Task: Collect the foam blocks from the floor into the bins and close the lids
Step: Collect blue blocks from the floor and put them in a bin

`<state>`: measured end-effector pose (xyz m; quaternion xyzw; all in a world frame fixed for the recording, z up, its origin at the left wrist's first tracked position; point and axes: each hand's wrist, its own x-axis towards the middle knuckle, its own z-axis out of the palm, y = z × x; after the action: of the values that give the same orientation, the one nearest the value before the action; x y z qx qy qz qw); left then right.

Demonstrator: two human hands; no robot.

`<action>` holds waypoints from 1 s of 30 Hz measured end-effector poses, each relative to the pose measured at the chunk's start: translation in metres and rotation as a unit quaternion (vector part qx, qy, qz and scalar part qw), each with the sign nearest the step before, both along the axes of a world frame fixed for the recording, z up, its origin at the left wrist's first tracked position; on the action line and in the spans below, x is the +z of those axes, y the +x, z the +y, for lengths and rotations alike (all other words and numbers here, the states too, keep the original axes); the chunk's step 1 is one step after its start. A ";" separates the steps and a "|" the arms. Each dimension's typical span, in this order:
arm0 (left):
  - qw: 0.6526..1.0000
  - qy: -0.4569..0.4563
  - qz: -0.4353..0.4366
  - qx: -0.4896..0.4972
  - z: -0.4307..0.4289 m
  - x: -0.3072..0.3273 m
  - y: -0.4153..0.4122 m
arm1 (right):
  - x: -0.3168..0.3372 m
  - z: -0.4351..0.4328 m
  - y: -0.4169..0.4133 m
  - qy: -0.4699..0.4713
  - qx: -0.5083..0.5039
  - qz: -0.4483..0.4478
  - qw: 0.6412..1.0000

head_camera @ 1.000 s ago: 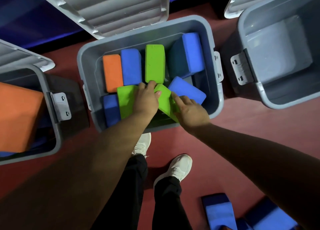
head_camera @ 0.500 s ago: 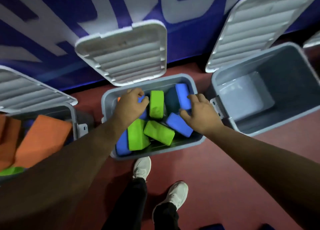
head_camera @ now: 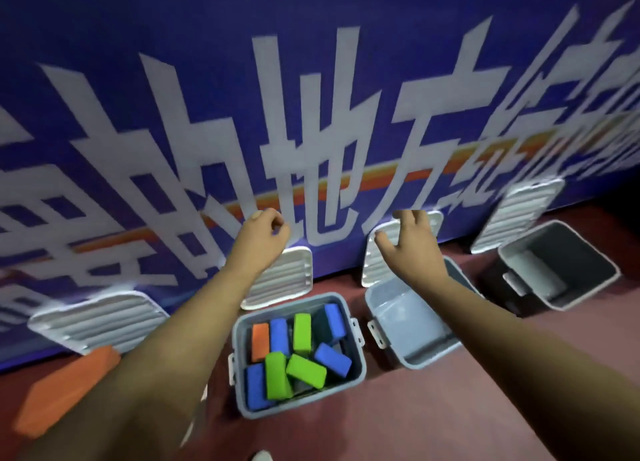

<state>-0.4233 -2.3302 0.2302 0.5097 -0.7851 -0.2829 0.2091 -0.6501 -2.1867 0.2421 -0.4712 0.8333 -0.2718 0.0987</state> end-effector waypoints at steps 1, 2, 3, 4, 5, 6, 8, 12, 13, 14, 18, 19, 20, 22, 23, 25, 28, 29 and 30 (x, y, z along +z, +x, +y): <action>1.000 -0.014 0.007 -0.005 0.000 0.018 0.001 | 0.016 0.003 0.001 -0.010 -0.005 0.007 1.000; 1.000 -0.026 0.011 -0.007 -0.001 0.035 0.002 | 0.030 0.005 0.002 -0.013 -0.008 0.015 1.000; 0.999 -0.043 0.016 -0.012 -0.002 0.049 0.002 | 0.041 0.008 0.004 -0.017 -0.010 0.021 1.000; 0.998 -0.059 0.020 -0.019 -0.003 0.063 0.003 | 0.051 0.012 0.006 -0.019 -0.018 0.022 0.999; 0.997 -0.071 0.024 -0.029 -0.005 0.074 0.002 | 0.058 0.015 0.008 -0.022 -0.027 0.021 0.999; 0.996 -0.078 0.027 -0.041 -0.007 0.084 0.001 | 0.064 0.020 0.011 -0.025 -0.036 0.020 0.999; 0.993 -0.094 0.028 -0.073 -0.009 0.099 0.002 | 0.070 0.031 0.020 -0.031 -0.056 0.025 0.998; 0.984 -0.113 0.035 -0.133 -0.012 0.112 0.006 | 0.076 0.059 0.048 -0.042 -0.120 0.023 0.992; 0.981 -0.111 0.037 -0.152 -0.011 0.111 0.007 | 0.076 0.067 0.057 -0.045 -0.139 0.024 0.989; 0.978 -0.107 0.036 -0.175 -0.009 0.109 0.008 | 0.078 0.075 0.069 -0.045 -0.162 0.024 0.986; 0.957 -0.095 0.043 -0.272 0.015 0.098 0.015 | 0.076 0.121 0.126 -0.043 -0.261 0.027 0.964; 0.949 -0.095 0.044 -0.297 0.025 0.096 0.018 | 0.075 0.134 0.141 -0.034 -0.285 0.034 0.957; 0.942 -0.093 0.041 -0.321 0.038 0.094 0.021 | 0.075 0.151 0.158 -0.020 -0.311 0.035 0.949; 0.928 -0.087 0.043 -0.360 0.061 0.093 0.024 | 0.078 0.180 0.184 -0.001 -0.352 0.034 0.935; 0.917 -0.082 0.046 -0.388 0.078 0.093 0.024 | 0.080 0.202 0.199 0.002 -0.383 0.035 0.923; 0.893 -0.077 0.051 -0.441 0.118 0.097 0.019 | 0.085 0.251 0.228 0.003 -0.444 0.041 0.895; 0.846 -0.066 0.066 -0.525 0.197 0.109 0.010 | 0.093 0.338 0.276 0.005 -0.531 0.053 0.846; 0.828 -0.066 0.075 -0.552 0.229 0.114 0.010 | 0.094 0.368 0.294 0.007 -0.558 0.056 0.828; 0.809 -0.066 0.084 -0.578 0.262 0.118 0.012 | 0.096 0.398 0.314 0.006 -0.585 0.059 0.809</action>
<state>-0.4117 -2.0680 0.3480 -0.0793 -0.9307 -0.3413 0.1050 -0.3359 -1.7887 0.3385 0.0906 0.9572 -0.2444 -0.1256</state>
